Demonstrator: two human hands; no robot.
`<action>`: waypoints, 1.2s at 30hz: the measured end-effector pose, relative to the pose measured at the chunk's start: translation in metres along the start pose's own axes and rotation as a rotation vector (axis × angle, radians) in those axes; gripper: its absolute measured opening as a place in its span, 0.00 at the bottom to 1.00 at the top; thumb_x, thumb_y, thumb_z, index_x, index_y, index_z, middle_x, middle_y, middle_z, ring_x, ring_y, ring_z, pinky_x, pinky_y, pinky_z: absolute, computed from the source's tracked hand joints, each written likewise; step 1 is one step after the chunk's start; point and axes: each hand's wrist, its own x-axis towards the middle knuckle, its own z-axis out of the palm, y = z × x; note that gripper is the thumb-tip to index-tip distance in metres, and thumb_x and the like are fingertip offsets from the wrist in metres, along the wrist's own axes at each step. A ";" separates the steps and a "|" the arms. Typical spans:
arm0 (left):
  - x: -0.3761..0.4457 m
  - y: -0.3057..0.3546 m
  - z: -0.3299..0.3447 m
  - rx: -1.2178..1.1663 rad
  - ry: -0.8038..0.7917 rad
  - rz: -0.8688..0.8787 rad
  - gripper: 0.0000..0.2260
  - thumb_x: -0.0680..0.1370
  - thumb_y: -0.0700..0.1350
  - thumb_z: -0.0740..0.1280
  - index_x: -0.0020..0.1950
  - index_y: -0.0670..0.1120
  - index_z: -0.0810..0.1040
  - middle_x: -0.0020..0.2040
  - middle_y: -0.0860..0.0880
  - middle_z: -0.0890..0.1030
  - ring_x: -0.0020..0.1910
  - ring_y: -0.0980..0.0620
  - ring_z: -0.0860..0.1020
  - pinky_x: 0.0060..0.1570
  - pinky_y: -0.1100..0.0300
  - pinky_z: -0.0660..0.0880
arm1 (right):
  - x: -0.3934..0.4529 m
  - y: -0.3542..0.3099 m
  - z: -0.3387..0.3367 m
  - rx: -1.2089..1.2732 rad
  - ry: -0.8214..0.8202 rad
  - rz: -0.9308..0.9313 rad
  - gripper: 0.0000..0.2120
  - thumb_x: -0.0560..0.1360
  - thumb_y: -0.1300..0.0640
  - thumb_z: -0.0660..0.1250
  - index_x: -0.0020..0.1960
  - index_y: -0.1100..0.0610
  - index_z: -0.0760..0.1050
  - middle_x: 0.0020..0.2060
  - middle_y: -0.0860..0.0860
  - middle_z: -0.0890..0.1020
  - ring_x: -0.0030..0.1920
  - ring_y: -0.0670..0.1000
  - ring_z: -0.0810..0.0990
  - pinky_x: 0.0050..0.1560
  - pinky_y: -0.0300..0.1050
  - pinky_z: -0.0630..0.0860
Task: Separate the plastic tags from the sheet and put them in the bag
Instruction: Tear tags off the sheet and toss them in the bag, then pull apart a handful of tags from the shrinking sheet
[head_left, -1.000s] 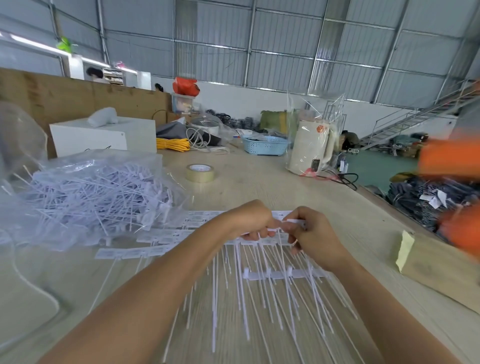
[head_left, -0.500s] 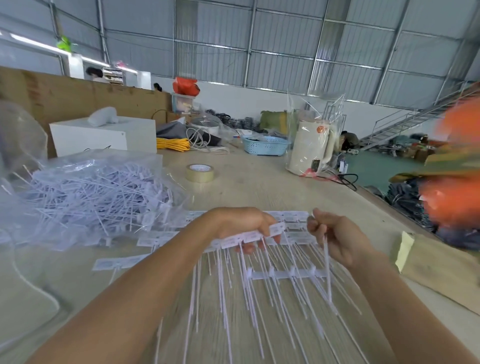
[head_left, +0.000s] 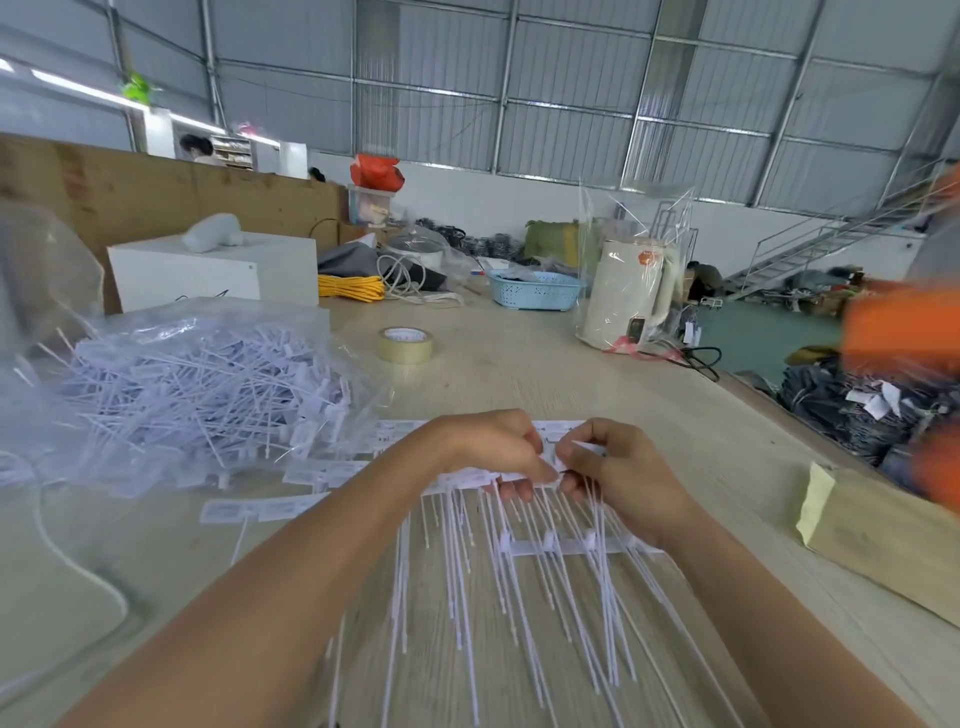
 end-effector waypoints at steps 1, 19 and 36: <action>0.000 -0.001 -0.001 -0.018 -0.008 -0.018 0.07 0.77 0.46 0.67 0.47 0.42 0.75 0.32 0.49 0.80 0.25 0.58 0.76 0.29 0.66 0.73 | 0.001 0.001 -0.002 -0.019 0.016 -0.026 0.04 0.77 0.66 0.64 0.43 0.64 0.74 0.26 0.54 0.78 0.25 0.47 0.76 0.28 0.37 0.73; -0.003 -0.001 -0.016 -0.370 -0.167 -0.266 0.20 0.80 0.44 0.57 0.27 0.46 0.69 0.19 0.54 0.60 0.16 0.59 0.55 0.18 0.67 0.51 | 0.002 0.000 -0.003 -0.170 -0.054 -0.149 0.07 0.73 0.70 0.67 0.38 0.63 0.75 0.23 0.49 0.75 0.22 0.46 0.73 0.24 0.39 0.74; -0.022 0.052 -0.030 0.191 0.345 -0.023 0.13 0.76 0.43 0.63 0.32 0.43 0.76 0.30 0.48 0.74 0.22 0.53 0.65 0.25 0.66 0.61 | 0.012 0.025 -0.043 -0.502 -0.134 0.285 0.07 0.72 0.68 0.67 0.36 0.63 0.76 0.19 0.52 0.74 0.18 0.47 0.70 0.23 0.36 0.67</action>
